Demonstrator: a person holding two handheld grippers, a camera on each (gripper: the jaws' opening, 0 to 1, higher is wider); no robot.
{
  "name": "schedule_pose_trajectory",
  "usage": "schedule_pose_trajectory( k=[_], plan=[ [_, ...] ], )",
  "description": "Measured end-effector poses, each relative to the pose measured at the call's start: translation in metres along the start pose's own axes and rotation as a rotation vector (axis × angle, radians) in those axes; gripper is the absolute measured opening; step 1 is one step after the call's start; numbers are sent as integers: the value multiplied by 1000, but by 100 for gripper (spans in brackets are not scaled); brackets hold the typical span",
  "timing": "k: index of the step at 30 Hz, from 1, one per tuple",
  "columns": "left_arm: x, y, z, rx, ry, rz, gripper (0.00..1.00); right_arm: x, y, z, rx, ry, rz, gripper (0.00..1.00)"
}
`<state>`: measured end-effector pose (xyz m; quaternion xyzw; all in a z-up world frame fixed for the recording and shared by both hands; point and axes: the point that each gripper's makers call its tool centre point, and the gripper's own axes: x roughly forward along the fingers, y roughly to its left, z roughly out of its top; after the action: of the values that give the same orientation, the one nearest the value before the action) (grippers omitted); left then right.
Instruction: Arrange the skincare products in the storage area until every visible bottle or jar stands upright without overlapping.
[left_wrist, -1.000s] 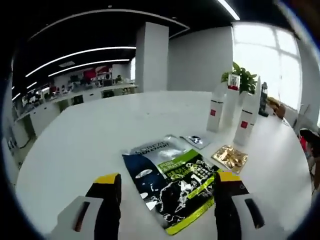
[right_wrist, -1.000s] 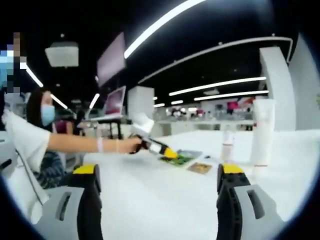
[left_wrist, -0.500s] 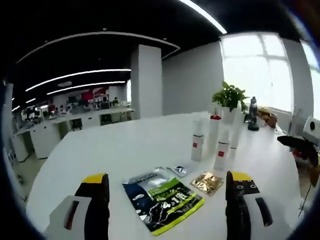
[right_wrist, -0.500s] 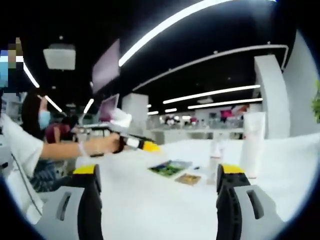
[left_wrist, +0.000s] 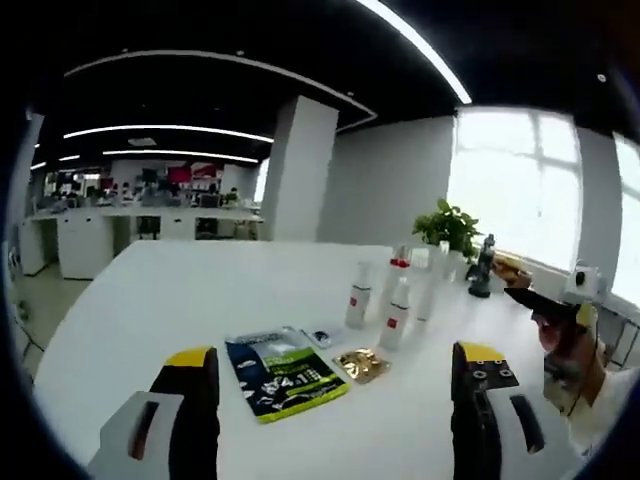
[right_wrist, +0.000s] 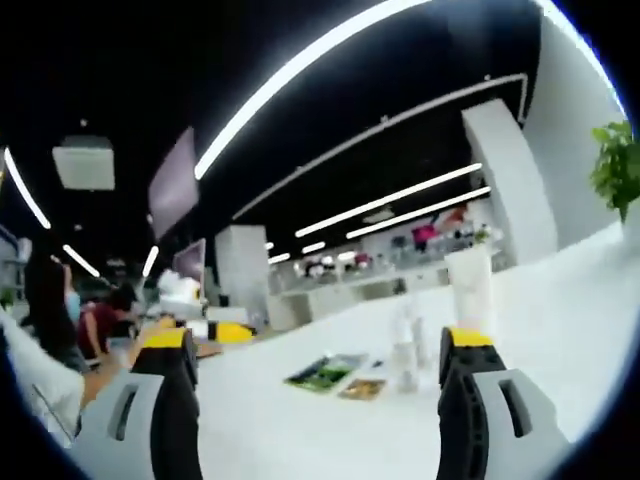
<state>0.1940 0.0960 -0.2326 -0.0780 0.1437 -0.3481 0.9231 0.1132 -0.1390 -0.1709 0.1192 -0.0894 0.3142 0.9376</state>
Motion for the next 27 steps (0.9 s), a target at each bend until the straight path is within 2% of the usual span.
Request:
schedule_pose_trajectory(
  k=[3,6,8,10,12,14,16,17,18,21,23,27],
  plan=[
    [-11,-8,-2,-13,-5,-14,100,-4,-6,13,-22,-21,-29,100],
    [-21,-10,6,9,-27,-13,99,-9,-7,21,-38,-17,-37,100],
    [-28,-12,10,20,-44,-12,100,-12,-7,23,-64,5,-33,100],
    [-38,-15,13,30,-57,-20,98,-18,-12,24,-136,31,-72,100],
    [-43,-14,13,32,-64,-14,96,-23,-10,18,-185,76,-77,100],
    [-53,-8,6,51,-54,19,96,-27,-7,10,-203,130,-63,100],
    [-63,-7,-2,59,-54,45,97,-29,-5,9,-183,129,-70,100],
    [-65,-7,-3,62,-55,43,97,-30,-4,8,-178,128,-70,100],
    [-71,-10,-10,51,-50,37,97,-32,-3,8,-134,119,-88,100],
    [-76,-11,-13,38,-54,31,100,-34,-2,7,-134,118,-99,100],
    [-84,-16,-21,39,-66,37,100,-37,0,5,-143,122,-107,100],
    [-89,-20,-33,67,-41,51,100,-41,1,-6,-139,158,-98,100]
  ],
)
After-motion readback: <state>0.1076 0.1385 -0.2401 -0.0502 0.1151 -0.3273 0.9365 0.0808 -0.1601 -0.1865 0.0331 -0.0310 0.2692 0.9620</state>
